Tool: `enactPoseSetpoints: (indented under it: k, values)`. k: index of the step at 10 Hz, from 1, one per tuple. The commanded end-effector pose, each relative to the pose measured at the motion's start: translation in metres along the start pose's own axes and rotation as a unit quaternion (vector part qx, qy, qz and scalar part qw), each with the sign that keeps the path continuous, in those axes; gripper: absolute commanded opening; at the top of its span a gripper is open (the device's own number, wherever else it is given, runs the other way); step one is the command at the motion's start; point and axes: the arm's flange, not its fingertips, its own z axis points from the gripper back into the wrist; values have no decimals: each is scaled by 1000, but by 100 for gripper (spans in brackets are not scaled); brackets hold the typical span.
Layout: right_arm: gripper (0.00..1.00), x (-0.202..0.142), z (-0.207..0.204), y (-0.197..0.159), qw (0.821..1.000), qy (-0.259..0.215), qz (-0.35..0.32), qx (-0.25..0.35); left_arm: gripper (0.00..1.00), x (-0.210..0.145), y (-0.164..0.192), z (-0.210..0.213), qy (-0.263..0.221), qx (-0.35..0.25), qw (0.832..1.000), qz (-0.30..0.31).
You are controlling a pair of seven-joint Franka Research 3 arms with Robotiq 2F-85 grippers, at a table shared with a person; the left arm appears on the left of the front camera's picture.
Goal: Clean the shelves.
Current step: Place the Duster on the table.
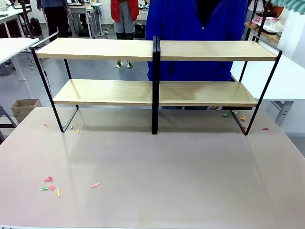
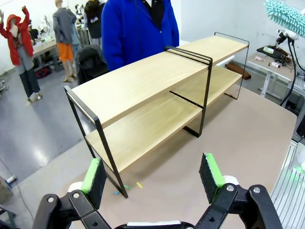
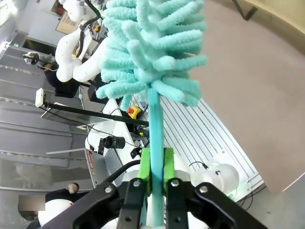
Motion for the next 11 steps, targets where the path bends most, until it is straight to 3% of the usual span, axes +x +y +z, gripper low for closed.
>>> enactPoseSetpoints:
  k: [1,4,5,6,8,9,10,11]
  values:
    - [12,2,-3,2,1000,-2,-9,-8,100,0,0,0,4,0,1000,-2]
    - [12,0,0,0,1000,0,0,0,100,0,0,0,0,0,1000,0]
    - [12,3,3,-1,999,29,11,29,100,21,-12,-19,-6,-106,994,-2]
    - [12,-4,-25,-12,996,75,16,39,100,24,-30,-44,33,-221,975,14]
    - [12,-36,-93,-45,971,219,51,81,100,-17,-64,-81,114,-255,954,111]
    - [12,-49,-135,-70,958,273,24,79,100,-54,-76,-108,182,-306,922,152]
    - [12,-53,-159,-82,957,281,-8,71,100,-73,-80,-123,214,-313,907,183]
    - [12,-55,-194,-99,956,286,-30,57,100,-106,-91,-143,270,-306,881,238]
